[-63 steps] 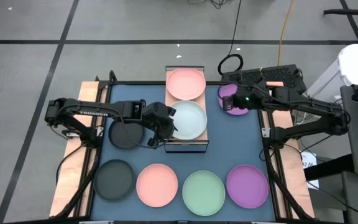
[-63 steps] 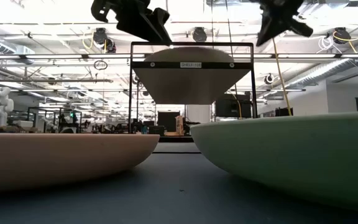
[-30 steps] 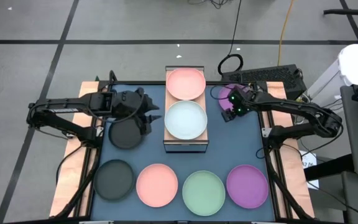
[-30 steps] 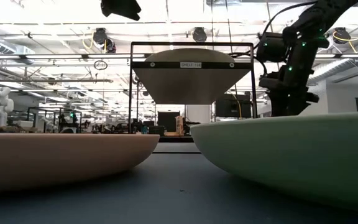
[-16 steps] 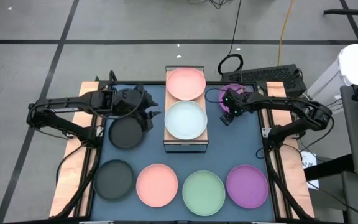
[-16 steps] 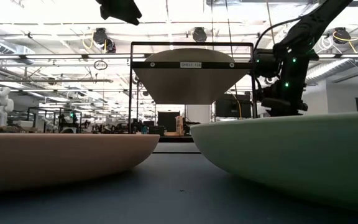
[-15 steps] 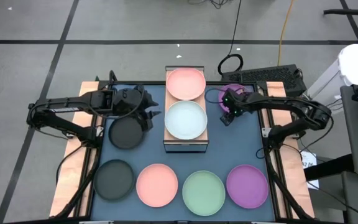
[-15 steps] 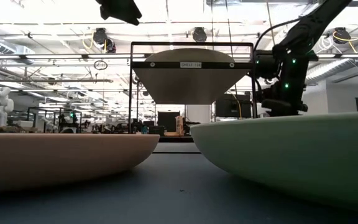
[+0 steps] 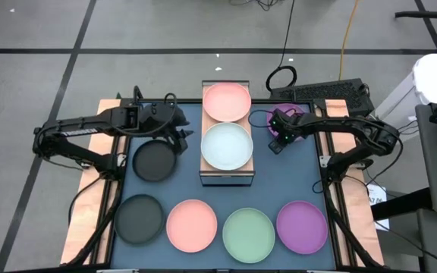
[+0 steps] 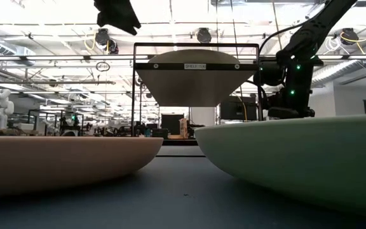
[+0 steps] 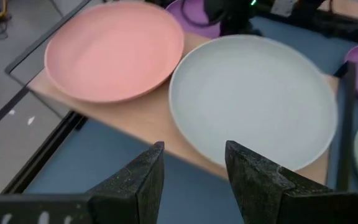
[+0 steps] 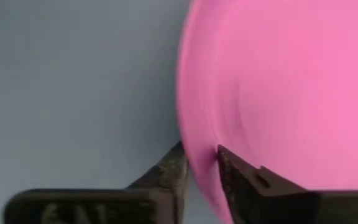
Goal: Place and stack plates onto a shelf
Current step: Stack the top purple plate on top of the blue plate on the shelf
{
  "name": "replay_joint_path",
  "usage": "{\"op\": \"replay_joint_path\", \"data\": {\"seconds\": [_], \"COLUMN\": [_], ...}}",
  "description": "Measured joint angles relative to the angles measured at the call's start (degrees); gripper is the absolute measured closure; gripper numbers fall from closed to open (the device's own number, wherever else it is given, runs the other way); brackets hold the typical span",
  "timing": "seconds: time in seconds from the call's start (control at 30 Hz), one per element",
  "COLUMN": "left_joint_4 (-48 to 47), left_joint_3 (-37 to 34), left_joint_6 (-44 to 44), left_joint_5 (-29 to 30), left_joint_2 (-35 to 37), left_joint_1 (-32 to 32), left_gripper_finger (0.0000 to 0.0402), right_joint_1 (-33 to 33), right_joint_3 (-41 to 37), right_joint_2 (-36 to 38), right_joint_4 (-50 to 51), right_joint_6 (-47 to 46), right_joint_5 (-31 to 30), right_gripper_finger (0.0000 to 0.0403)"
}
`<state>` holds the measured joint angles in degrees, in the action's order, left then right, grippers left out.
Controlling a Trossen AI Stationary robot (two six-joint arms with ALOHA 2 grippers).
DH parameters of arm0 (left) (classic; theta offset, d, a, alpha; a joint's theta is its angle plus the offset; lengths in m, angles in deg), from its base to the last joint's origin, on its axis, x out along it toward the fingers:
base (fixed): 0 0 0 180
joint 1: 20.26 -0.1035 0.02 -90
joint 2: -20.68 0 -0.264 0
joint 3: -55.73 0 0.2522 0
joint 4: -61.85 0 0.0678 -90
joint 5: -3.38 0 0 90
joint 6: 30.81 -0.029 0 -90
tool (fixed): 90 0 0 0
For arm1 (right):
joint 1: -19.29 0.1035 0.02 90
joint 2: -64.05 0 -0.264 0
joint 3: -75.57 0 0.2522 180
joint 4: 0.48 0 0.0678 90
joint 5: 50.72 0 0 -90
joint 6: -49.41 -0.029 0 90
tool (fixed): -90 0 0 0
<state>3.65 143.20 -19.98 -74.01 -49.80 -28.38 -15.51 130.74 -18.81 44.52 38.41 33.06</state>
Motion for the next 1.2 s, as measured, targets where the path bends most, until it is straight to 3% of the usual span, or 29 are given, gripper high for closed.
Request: {"op": "replay_joint_path", "data": {"seconds": [0.2, 0.57, 0.8, 1.2], "left_joint_4": [-2.21, -2.64, -5.24, -11.31], "left_joint_3": [-0.02, -0.02, -0.02, -0.04], "left_joint_6": [-0.07, 6.34, 6.25, 7.54], "left_joint_5": [0.02, 0.62, 1.05, 4.36], "left_joint_2": [0.00, 0.00, 0.00, 0.00], "left_joint_1": [-1.42, -1.61, -1.61, -3.28], "left_gripper_finger": [0.0227, 0.0227, 0.0227, 0.0227], "right_joint_1": [0.02, 0.47, 4.39, 14.60], "right_joint_3": [0.04, 1.21, 5.07, 15.47], "right_joint_2": [2.24, 13.07, 18.53, 19.63], "right_joint_4": [0.26, 7.55, 11.51, 15.56], "right_joint_6": [0.16, -1.39, -2.22, -3.71], "right_joint_5": [-0.51, 1.15, 1.13, 0.38], "right_gripper_finger": [0.0395, 0.0400, 0.0401, 0.0402]}}
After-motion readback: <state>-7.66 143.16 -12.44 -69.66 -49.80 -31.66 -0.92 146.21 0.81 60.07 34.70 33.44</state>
